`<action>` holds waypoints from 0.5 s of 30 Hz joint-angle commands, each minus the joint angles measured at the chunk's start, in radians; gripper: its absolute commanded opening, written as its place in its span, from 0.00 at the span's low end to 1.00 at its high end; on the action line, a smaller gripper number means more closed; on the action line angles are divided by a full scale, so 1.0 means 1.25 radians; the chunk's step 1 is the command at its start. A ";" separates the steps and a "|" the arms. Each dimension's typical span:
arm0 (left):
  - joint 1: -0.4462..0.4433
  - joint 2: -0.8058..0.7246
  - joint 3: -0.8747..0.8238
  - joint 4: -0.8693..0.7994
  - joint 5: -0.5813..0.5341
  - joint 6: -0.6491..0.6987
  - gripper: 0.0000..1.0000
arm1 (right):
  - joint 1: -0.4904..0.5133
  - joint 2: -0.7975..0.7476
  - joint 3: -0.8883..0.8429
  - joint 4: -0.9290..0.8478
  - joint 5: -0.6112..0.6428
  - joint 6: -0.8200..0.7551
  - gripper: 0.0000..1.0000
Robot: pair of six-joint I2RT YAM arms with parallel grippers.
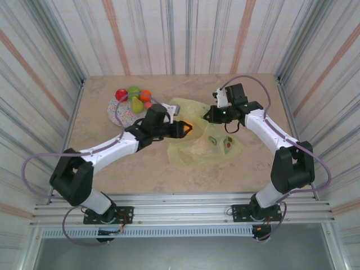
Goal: Place the fruits into the plastic bag
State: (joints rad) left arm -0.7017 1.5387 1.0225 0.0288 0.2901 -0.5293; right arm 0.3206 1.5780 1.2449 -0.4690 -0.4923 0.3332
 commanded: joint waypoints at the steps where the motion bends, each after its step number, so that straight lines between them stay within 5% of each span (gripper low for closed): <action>1: -0.040 0.060 0.029 0.057 0.013 0.023 0.60 | 0.005 0.004 0.028 0.032 -0.067 0.037 0.00; 15: -0.067 0.297 0.095 0.267 -0.042 -0.117 0.68 | -0.012 0.002 -0.015 0.125 -0.132 0.138 0.00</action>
State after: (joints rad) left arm -0.7692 1.8866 1.1030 0.2657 0.2455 -0.6273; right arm 0.3115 1.5780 1.2388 -0.3576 -0.6193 0.4580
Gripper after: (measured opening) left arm 0.673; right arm 0.049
